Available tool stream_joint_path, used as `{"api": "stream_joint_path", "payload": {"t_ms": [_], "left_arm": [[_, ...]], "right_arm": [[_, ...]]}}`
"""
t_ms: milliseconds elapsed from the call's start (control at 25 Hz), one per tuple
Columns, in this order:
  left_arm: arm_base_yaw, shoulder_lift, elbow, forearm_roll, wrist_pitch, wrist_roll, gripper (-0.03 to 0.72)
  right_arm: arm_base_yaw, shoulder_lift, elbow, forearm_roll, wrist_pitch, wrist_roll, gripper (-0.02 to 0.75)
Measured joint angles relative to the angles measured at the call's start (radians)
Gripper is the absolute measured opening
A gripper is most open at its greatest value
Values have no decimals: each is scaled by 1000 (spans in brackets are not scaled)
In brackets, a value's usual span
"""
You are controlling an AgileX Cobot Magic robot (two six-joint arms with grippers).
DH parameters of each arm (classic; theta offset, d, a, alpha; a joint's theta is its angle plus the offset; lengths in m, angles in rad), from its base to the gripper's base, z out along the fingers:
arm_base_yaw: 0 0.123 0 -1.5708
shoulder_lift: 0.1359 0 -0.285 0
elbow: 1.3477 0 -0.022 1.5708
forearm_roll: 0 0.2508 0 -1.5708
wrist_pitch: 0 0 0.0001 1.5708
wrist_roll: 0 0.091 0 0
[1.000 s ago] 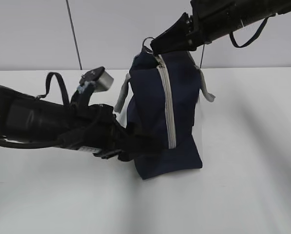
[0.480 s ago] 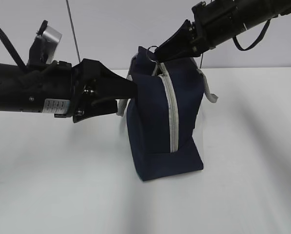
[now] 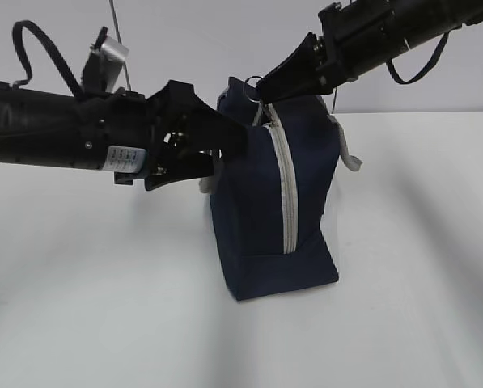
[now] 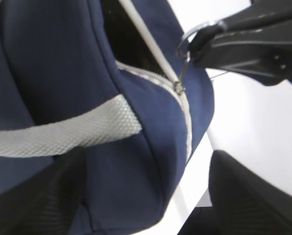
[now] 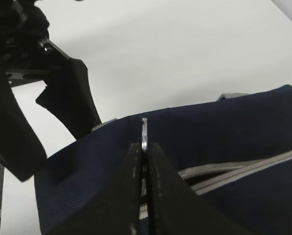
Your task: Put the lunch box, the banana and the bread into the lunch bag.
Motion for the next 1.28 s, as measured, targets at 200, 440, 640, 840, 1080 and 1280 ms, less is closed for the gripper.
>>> {"api": "stream_joint_path", "payload": {"t_ms": [200, 440, 640, 840, 1080, 1280], "left_arm": [[-20, 45, -25, 5, 7, -8, 449], [-20, 48, -26, 5, 8, -9, 146], [-20, 48, -26, 6, 6, -9, 6], [-20, 48, -29, 5, 14, -10, 4], [-20, 48, -31, 60, 48, -10, 3], [-20, 48, -31, 95, 86, -10, 3]], "right_arm": [[0, 0, 0, 0, 0, 2, -16], [0, 0, 0, 0, 0, 5, -16], [0, 0, 0, -2, -47, 5, -16], [0, 0, 0, -4, -143, 5, -16], [0, 2, 0, 16, -274, 2, -16], [0, 75, -56, 44, -290, -16, -16]]}}
